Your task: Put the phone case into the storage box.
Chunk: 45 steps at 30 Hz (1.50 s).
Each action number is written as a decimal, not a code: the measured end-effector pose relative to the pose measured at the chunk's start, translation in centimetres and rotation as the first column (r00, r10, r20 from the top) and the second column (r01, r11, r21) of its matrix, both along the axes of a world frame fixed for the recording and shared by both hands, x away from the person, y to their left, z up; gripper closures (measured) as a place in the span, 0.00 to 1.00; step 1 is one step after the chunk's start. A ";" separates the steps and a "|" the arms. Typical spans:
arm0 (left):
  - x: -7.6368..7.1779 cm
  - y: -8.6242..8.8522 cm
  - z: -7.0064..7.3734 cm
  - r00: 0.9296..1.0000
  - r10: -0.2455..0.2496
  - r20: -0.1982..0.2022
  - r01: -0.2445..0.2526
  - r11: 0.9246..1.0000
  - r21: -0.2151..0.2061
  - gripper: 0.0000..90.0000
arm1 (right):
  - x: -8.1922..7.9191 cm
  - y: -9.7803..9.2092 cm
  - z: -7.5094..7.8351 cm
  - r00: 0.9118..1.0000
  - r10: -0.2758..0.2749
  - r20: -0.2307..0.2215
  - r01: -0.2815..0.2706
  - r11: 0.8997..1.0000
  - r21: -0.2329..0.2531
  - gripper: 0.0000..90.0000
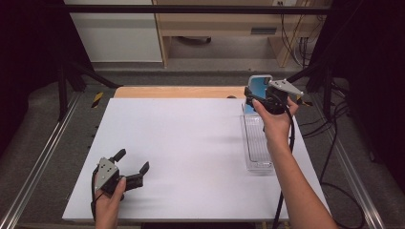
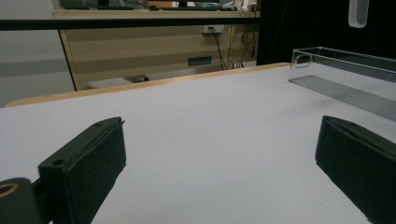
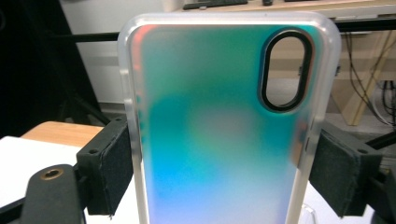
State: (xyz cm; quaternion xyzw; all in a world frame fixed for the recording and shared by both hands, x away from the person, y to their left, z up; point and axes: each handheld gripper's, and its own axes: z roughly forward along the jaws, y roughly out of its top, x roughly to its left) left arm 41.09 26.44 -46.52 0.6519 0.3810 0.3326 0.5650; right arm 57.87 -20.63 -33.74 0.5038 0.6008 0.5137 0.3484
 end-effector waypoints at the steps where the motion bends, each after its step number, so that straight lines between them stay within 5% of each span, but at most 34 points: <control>1: 0.0 0.0 0.0 1.000 0.000 0.001 0.000 1.000 -0.001 0.02 | 0.3 -0.1 -0.2 1.000 -0.009 -0.002 0.009 1.000 -0.001 0.20; 23: 0.3 0.5 -0.2 1.000 0.012 -0.006 -0.012 1.000 -0.029 0.02 | 5.0 -1.7 -2.0 0.990 -0.139 -0.006 0.139 0.990 0.000 0.20; 45: 0.3 -0.1 -0.3 1.000 -0.009 -0.009 0.009 1.000 -0.023 0.02 | 5.8 -1.4 -2.5 0.988 -0.152 -0.032 0.151 0.988 -0.028 0.20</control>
